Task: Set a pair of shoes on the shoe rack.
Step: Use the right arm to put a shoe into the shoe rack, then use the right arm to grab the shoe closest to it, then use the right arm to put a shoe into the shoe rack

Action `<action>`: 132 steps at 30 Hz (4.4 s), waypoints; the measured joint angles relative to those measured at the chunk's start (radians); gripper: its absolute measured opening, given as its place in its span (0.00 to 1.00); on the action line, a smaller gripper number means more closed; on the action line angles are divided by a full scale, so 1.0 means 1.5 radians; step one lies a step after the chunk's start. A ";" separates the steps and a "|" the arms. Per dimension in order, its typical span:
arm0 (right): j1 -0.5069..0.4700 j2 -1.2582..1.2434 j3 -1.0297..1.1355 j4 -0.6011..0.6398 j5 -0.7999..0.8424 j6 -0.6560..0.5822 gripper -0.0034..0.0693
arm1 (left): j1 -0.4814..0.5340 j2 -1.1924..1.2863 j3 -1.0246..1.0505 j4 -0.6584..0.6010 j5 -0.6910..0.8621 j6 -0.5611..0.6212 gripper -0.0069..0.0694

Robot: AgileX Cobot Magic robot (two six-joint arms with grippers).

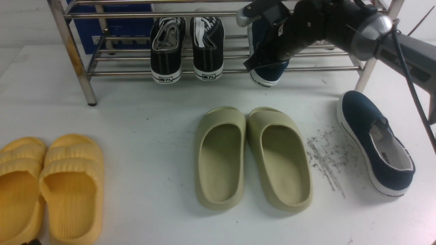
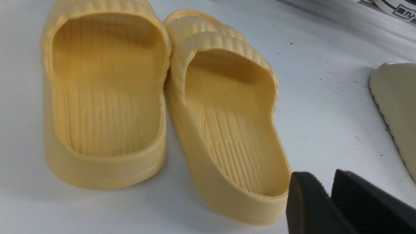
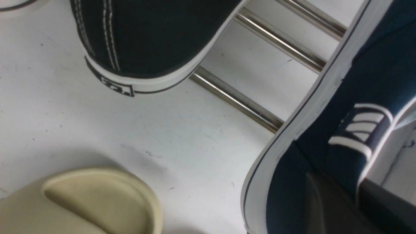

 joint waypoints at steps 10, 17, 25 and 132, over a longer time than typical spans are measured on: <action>-0.002 0.001 -0.001 -0.025 -0.037 0.001 0.28 | 0.000 0.000 0.000 0.000 0.000 0.000 0.26; -0.002 -0.023 -0.003 -0.032 -0.026 0.001 0.51 | 0.000 0.000 0.000 0.000 0.000 0.000 0.27; 0.026 -0.104 -0.004 -0.013 0.156 0.020 0.56 | 0.000 0.000 0.000 0.000 0.000 0.000 0.28; -0.113 0.052 -0.077 0.100 0.180 0.061 0.10 | 0.000 0.000 0.000 0.000 0.000 0.000 0.37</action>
